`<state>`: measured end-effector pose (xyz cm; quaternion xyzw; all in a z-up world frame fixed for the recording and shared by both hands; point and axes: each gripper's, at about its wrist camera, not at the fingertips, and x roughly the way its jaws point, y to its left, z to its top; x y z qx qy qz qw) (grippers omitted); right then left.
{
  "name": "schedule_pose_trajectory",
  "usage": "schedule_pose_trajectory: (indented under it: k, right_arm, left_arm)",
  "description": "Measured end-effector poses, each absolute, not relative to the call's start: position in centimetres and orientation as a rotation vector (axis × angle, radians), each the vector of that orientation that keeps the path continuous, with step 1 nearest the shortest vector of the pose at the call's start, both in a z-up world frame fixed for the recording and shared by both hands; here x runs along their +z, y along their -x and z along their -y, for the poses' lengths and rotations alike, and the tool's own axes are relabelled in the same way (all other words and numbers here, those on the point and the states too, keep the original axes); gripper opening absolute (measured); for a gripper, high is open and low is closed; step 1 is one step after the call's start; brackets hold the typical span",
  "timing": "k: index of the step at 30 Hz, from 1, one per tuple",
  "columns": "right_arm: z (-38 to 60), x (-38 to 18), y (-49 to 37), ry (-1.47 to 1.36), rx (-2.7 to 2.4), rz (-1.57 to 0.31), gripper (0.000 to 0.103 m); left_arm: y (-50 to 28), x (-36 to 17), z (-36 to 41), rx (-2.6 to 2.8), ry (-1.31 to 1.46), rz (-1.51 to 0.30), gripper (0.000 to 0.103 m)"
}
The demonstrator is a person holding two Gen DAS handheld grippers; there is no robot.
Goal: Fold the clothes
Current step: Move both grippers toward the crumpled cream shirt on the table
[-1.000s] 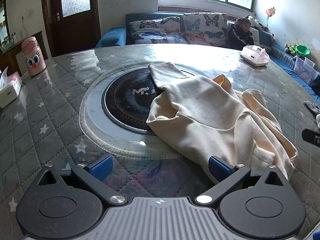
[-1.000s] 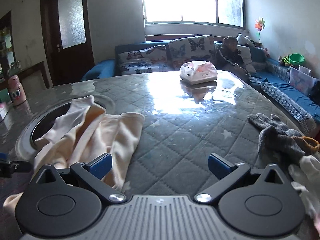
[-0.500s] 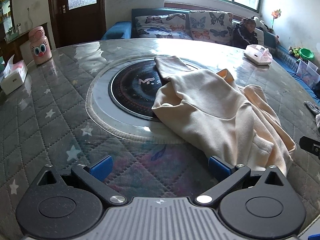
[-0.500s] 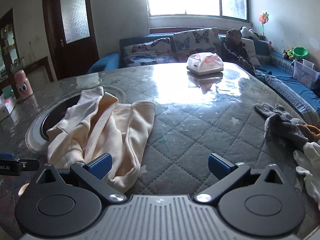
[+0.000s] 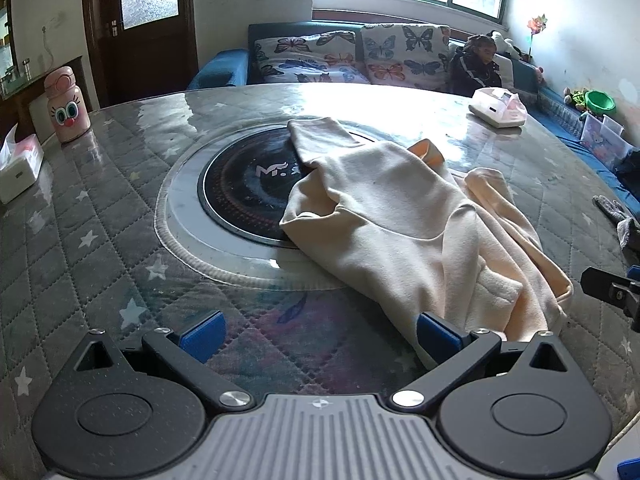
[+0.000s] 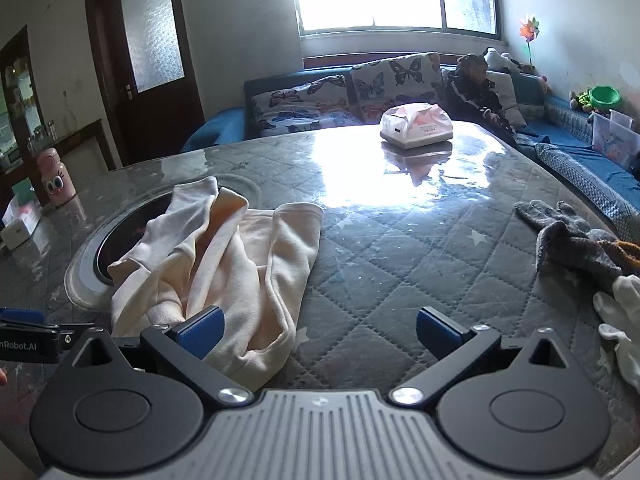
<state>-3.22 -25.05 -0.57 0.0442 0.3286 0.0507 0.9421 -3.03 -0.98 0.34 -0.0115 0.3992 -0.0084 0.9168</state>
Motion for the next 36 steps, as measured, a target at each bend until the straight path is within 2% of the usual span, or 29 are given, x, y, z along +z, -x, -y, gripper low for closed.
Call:
schedule_pose_trajectory:
  k: [36]
  right_arm:
    - [24.8,-1.4,0.3,-0.043,0.093,-0.726,0.103]
  left_arm:
    - [-1.6,1.9,4.2,-0.136,-0.028,-0.787,0.103]
